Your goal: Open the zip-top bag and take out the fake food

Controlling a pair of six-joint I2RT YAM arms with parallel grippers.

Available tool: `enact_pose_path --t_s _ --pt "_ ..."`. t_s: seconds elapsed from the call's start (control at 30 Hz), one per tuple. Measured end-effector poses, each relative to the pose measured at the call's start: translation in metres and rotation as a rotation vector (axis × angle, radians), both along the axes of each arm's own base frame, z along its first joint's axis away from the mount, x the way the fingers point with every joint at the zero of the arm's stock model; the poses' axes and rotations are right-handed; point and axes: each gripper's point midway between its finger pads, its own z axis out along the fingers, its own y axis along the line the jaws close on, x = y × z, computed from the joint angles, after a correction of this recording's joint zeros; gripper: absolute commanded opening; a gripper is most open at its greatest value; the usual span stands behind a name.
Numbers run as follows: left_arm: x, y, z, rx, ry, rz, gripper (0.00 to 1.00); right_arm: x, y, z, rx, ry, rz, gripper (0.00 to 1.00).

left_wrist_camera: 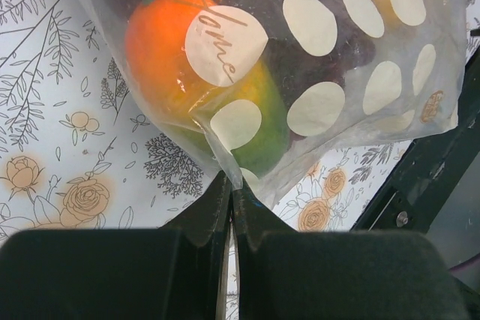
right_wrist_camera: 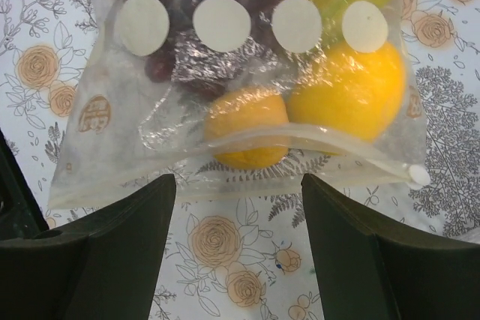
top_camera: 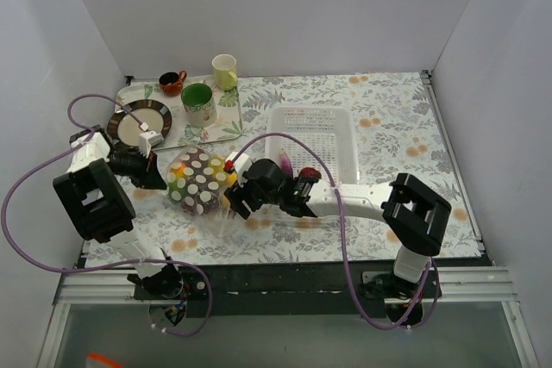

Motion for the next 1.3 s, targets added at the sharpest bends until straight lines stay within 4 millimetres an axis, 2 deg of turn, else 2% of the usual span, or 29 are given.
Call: enact_pose_path --t_s 0.1,0.27,0.4,0.67,0.73,0.83,0.97,1.1,1.3 --pt "-0.001 0.003 -0.004 0.015 0.003 -0.001 0.0 0.007 -0.008 -0.004 0.01 0.003 -0.021 0.76" --pt "0.0 0.004 -0.005 0.02 0.001 -0.002 0.0 0.006 -0.037 -0.013 -0.008 0.02 -0.051 0.76" --pt "0.0 0.0 -0.003 0.006 0.001 -0.006 0.02 0.005 -0.041 -0.015 -0.011 0.031 -0.052 0.75" --pt "-0.002 -0.013 0.0 -0.021 0.015 -0.028 0.03 0.004 -0.015 -0.025 -0.003 0.07 0.002 0.78" --pt "-0.002 -0.014 0.0 -0.023 0.017 -0.031 0.03 0.004 -0.01 -0.03 -0.004 0.078 0.012 0.81" --pt "-0.002 -0.015 0.0 -0.024 0.018 -0.03 0.04 0.004 -0.004 -0.042 -0.014 0.094 0.022 0.91" --pt "-0.001 -0.016 0.0 -0.023 0.021 -0.031 0.04 0.004 -0.003 -0.061 -0.042 0.108 0.025 0.98" --pt "0.0 -0.02 -0.001 -0.017 0.025 -0.045 0.05 0.01 0.005 -0.07 -0.056 0.106 0.021 0.98" --pt "-0.005 -0.029 -0.007 -0.008 0.042 -0.082 0.04 0.03 0.027 -0.064 -0.036 0.055 -0.004 0.97"
